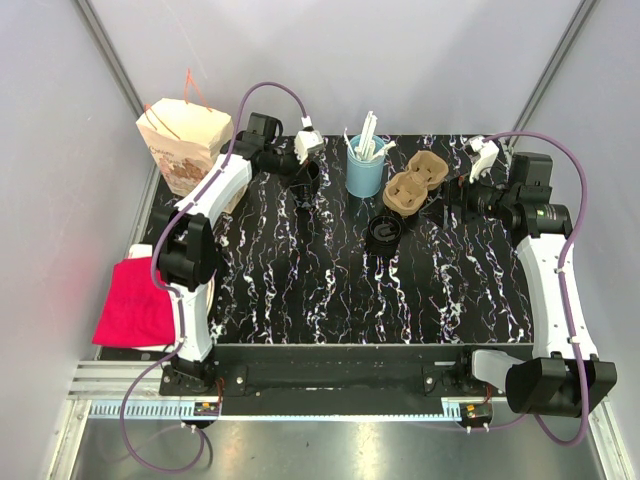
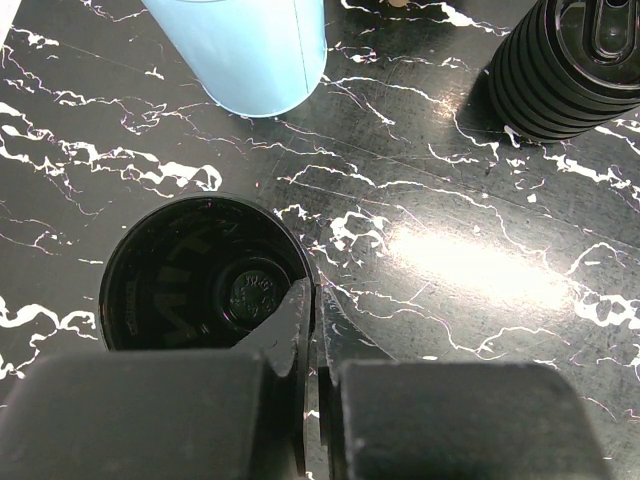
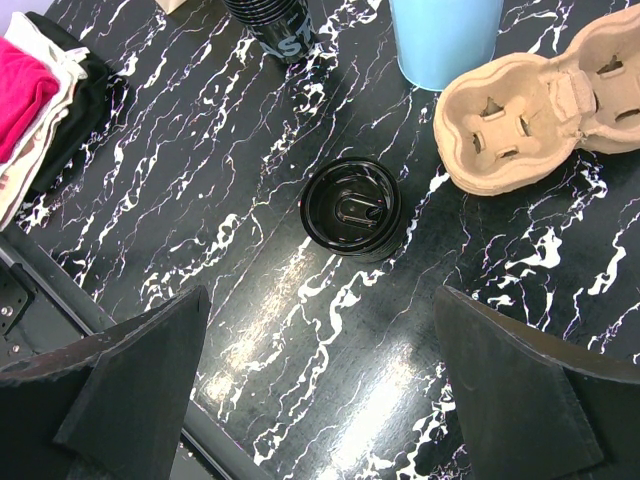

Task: Pack the takeout coffee

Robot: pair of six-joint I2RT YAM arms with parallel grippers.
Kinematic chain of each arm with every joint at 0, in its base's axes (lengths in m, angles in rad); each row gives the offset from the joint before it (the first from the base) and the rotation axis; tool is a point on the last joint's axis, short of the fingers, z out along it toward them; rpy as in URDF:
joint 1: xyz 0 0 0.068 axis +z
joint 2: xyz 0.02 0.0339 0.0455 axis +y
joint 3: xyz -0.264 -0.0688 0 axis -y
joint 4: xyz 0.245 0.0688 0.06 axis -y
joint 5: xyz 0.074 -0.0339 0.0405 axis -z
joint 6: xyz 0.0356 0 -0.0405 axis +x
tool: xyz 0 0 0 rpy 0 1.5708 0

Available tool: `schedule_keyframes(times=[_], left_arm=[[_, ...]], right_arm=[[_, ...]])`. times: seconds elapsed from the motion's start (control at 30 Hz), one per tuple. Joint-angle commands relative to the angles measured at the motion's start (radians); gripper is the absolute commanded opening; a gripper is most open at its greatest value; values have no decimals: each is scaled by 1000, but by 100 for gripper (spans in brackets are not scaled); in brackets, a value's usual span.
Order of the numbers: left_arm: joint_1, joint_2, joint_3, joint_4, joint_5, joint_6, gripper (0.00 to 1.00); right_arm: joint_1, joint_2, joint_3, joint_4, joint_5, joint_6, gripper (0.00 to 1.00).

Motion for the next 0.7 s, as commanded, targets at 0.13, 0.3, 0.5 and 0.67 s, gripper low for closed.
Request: schedule_keyframes(times=[0.13, 0.3, 0.5, 0.67], left_arm=[[-3, -19, 54, 56, -21, -41, 0], [-5, -28, 53, 77, -33, -58, 0], [-5, -48, 51, 95, -44, -70, 0], [-4, -62, 51, 97, -49, -78, 0]], right_arm=[[5, -21, -1, 21, -29, -9, 100], [5, -24, -1, 23, -28, -9, 100], [5, -26, 0, 23, -25, -10, 100], [5, -24, 0, 23, -25, -7, 100]])
